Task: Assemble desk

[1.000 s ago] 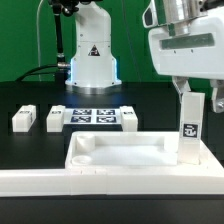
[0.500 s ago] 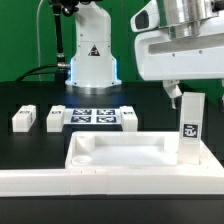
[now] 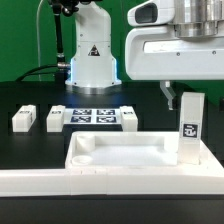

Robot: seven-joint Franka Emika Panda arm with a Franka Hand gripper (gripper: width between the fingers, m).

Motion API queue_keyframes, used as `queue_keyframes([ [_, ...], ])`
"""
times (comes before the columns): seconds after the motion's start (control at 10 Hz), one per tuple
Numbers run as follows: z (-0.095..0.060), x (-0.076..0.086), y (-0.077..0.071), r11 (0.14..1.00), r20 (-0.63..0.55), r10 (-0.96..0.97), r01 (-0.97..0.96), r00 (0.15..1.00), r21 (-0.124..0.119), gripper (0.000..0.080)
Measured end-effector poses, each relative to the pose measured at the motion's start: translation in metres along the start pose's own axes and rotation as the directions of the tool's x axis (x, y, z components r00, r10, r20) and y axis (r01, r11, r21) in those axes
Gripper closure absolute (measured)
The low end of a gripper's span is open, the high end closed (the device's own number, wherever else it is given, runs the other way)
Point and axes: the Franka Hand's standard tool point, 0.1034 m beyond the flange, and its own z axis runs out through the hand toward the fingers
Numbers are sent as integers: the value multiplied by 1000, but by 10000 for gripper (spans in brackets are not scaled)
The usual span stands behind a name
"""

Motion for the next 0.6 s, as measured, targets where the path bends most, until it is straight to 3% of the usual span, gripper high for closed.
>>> queue_keyframes([
  [0.1,0,0,3,998,4,69,-69,998,-7,406],
  [0.2,1,1,5,987,4,159,-159,987,-8,501],
  [0.3,1,1,5,975,4,220,-220,975,-8,501],
  [0.6,-1,2,9,819,4,572,-572,820,37,502],
])
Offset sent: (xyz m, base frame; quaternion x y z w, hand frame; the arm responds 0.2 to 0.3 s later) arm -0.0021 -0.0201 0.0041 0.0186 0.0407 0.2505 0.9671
